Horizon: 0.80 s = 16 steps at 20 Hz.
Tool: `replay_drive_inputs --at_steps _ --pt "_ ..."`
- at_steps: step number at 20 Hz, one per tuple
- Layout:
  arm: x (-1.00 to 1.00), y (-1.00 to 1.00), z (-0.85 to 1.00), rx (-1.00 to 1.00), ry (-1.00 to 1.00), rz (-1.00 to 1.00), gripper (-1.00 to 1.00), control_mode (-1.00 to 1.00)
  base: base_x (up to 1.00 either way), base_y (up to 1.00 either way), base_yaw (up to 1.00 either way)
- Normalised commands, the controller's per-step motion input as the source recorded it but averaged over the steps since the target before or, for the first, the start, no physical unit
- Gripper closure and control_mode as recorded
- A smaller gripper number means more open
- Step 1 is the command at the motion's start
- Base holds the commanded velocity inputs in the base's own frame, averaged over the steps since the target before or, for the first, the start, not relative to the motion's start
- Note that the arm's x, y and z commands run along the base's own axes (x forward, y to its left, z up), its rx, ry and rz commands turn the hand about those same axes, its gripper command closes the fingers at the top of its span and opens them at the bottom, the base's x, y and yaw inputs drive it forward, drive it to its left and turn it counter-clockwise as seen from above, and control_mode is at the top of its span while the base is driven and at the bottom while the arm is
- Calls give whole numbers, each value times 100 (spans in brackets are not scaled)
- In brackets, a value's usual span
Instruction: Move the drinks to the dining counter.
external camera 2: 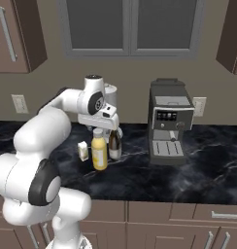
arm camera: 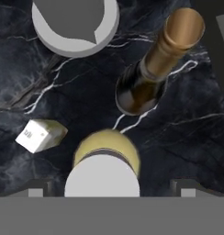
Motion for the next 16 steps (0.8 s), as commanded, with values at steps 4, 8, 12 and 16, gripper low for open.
replay_drive_inputs --at_steps 4,8,12,16 --pt "33 0 -11 0 0 0 -100 -100 0 0 0" --pt "15 0 -6 0 0 0 -100 -100 0 0 0" --pt "-10 0 -7 0 0 0 -100 -100 0 0 0" --pt "-17 0 -4 0 0 0 -100 -100 0 0 0"
